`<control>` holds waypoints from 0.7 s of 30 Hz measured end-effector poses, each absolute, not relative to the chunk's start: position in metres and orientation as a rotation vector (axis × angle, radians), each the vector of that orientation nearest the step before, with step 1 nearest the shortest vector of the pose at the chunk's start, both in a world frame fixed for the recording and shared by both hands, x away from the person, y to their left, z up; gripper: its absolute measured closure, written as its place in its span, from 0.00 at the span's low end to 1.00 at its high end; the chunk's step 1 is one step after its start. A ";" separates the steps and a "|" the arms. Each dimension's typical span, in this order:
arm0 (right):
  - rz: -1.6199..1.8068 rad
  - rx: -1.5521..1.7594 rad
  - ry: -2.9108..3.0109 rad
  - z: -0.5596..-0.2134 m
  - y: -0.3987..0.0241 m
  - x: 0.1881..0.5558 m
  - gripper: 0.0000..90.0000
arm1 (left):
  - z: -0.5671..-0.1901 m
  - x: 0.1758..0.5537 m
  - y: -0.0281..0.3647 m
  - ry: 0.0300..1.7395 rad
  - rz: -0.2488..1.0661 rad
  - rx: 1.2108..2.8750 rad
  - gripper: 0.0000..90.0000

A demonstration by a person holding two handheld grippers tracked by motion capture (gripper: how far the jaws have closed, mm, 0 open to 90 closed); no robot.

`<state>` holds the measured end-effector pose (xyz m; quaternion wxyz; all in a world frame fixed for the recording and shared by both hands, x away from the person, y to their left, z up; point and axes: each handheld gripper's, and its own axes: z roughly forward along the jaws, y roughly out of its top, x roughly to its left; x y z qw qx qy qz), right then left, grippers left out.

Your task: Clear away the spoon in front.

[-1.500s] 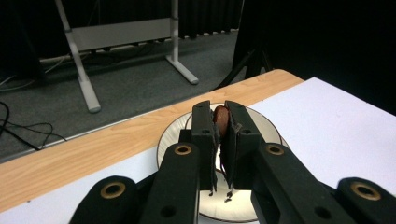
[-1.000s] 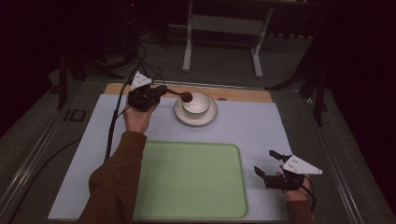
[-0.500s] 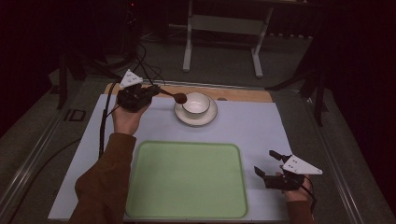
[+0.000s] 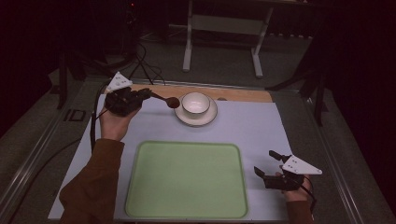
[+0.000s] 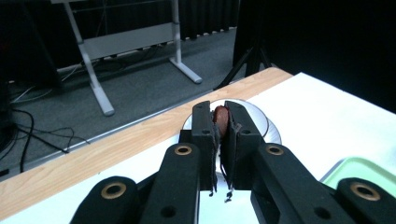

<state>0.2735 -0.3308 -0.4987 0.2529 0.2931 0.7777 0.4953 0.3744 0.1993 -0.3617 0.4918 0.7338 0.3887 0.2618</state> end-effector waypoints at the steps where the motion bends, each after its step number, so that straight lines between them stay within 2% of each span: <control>1: 1.347 0.797 2.114 -0.499 -0.331 0.274 0.15 | -0.362 0.373 0.201 0.949 0.635 1.782 0.93; 21: 1.345 0.800 2.118 -0.499 -0.330 0.273 0.15 | -0.370 0.342 0.235 0.999 0.609 1.854 0.93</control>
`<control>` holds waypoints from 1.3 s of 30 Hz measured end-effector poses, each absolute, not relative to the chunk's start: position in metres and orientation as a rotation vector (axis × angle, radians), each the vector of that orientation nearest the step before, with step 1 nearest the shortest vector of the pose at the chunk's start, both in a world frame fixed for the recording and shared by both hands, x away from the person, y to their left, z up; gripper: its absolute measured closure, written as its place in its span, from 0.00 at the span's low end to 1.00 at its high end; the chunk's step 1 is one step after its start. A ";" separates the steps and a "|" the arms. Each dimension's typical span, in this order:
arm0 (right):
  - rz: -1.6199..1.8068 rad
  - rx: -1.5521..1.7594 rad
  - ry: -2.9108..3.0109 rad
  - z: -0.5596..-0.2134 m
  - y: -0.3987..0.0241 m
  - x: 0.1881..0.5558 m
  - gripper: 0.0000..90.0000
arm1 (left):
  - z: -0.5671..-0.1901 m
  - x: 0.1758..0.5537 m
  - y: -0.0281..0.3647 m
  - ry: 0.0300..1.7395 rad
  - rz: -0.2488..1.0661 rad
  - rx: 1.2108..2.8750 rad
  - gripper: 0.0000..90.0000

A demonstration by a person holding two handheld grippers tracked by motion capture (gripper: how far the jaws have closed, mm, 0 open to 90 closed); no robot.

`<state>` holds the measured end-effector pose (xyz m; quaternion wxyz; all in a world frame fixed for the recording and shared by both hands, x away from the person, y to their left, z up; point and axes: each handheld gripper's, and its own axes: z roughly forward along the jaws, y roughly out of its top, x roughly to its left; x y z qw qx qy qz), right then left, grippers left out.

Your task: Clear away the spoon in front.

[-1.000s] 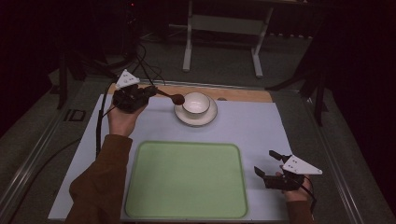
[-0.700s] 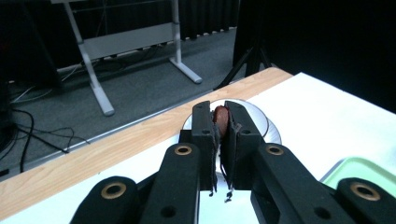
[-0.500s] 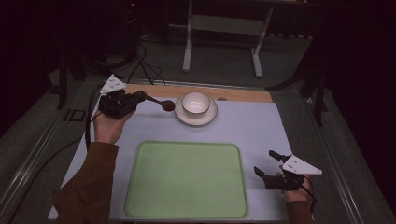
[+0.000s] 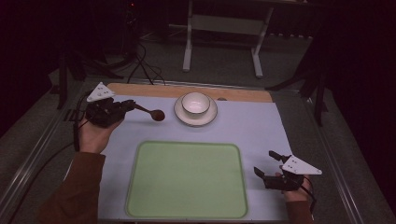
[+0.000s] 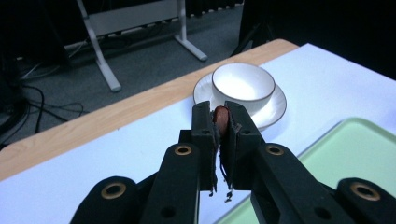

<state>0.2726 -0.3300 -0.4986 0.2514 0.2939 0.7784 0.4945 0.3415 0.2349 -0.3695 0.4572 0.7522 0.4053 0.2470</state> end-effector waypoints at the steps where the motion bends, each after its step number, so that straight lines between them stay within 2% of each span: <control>1: 1.346 0.801 2.117 -0.499 -0.330 0.273 0.15 | -0.370 0.340 0.236 1.000 0.607 1.858 0.93; 24: 1.344 0.802 2.119 -0.499 -0.330 0.273 0.15 | -0.393 0.305 0.256 1.074 0.541 1.970 0.93; 32: 1.343 0.803 2.118 -0.499 -0.329 0.273 0.15 | -0.403 0.320 0.251 1.125 0.505 2.003 0.92; 39: 1.341 0.801 2.120 -0.499 -0.329 0.273 0.15 | -0.403 0.341 0.245 1.143 0.521 1.956 0.91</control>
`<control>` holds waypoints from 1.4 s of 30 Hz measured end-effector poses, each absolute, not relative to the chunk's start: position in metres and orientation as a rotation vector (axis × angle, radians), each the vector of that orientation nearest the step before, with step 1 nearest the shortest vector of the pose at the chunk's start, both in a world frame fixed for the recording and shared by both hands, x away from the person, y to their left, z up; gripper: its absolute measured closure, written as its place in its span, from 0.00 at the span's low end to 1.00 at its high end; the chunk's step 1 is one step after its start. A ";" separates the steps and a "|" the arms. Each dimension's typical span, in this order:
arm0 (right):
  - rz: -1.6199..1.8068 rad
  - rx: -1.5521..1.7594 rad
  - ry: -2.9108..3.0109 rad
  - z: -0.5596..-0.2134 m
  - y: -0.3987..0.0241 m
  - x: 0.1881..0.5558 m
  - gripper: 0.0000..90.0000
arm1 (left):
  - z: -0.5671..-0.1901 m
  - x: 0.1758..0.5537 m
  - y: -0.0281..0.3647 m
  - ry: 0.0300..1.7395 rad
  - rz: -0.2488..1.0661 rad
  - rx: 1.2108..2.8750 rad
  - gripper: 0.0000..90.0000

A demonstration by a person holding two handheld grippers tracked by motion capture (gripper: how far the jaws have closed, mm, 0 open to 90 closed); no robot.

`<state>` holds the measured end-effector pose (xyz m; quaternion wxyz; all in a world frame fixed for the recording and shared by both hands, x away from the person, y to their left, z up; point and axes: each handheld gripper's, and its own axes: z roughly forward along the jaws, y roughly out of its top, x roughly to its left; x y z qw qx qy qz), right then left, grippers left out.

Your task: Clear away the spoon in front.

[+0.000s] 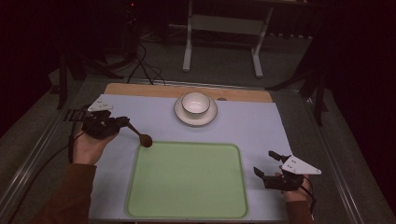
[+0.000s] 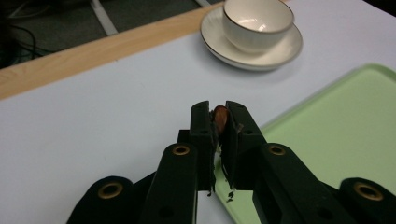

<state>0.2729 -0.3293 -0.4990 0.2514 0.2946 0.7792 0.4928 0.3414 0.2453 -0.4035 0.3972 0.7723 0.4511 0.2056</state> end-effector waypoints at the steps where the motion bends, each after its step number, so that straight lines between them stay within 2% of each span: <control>1: 1.341 0.801 2.120 -0.499 -0.329 0.273 0.15 | -0.404 0.346 0.244 1.144 0.528 1.948 0.90; 8: 1.341 0.802 2.119 -0.499 -0.330 0.273 0.15 | -0.415 0.375 0.238 1.173 0.550 1.867 0.90; 13: 1.340 0.803 2.120 -0.499 -0.330 0.273 0.15 | -0.418 0.383 0.240 1.171 0.452 1.804 0.93; 31: 1.338 0.802 2.124 -0.499 -0.330 0.273 0.15 | -0.400 0.342 0.231 1.063 0.380 1.918 0.93; 42: 1.338 0.803 2.124 -0.499 -0.330 0.273 0.15 | -0.413 0.330 0.220 1.012 0.284 1.980 0.92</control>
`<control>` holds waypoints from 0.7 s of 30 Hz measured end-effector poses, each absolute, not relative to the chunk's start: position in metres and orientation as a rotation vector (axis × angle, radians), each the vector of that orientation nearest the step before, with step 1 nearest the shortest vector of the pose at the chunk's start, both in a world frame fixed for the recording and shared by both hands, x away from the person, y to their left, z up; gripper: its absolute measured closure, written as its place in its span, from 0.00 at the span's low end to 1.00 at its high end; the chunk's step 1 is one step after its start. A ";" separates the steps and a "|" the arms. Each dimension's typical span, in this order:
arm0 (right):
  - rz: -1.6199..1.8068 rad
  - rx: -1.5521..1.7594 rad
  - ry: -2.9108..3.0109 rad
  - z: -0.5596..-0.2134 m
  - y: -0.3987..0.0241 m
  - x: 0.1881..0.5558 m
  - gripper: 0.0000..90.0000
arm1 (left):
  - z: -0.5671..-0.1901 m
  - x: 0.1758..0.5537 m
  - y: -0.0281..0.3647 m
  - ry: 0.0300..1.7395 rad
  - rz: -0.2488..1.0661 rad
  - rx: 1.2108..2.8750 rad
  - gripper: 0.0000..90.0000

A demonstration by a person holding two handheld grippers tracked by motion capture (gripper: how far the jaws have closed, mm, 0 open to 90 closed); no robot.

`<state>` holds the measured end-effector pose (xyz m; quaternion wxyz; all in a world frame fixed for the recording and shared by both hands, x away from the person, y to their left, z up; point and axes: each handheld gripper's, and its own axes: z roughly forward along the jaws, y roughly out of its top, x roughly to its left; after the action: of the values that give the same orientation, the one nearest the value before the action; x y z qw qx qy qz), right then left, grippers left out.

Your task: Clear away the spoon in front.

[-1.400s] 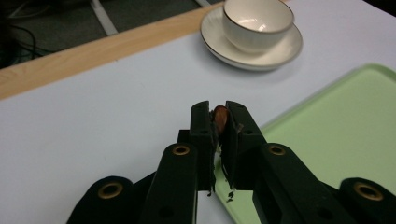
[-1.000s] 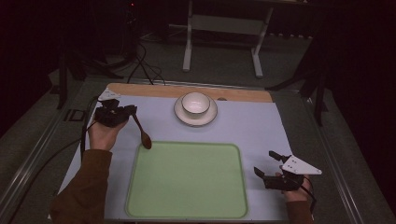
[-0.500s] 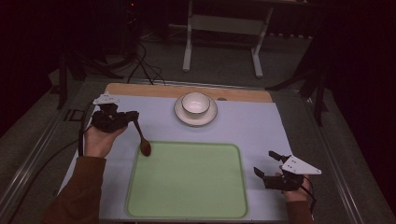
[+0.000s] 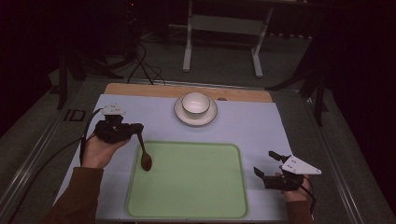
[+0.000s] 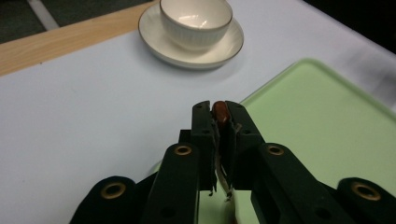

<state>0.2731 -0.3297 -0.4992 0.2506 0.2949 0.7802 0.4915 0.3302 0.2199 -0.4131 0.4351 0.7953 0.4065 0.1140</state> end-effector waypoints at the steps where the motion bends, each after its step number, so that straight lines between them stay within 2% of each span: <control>1: 1.337 0.802 2.124 -0.499 -0.330 0.273 0.15 | -0.415 0.330 0.220 1.011 0.280 1.977 0.92; 21: 1.337 0.806 2.128 -0.499 -0.329 0.273 0.15 | -0.464 0.330 0.215 1.016 0.190 1.935 0.87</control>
<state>0.2732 -0.3294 -0.4991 0.2486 0.2957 0.7810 0.4906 0.3296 0.2145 -0.4644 0.4564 0.7849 0.4120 0.0773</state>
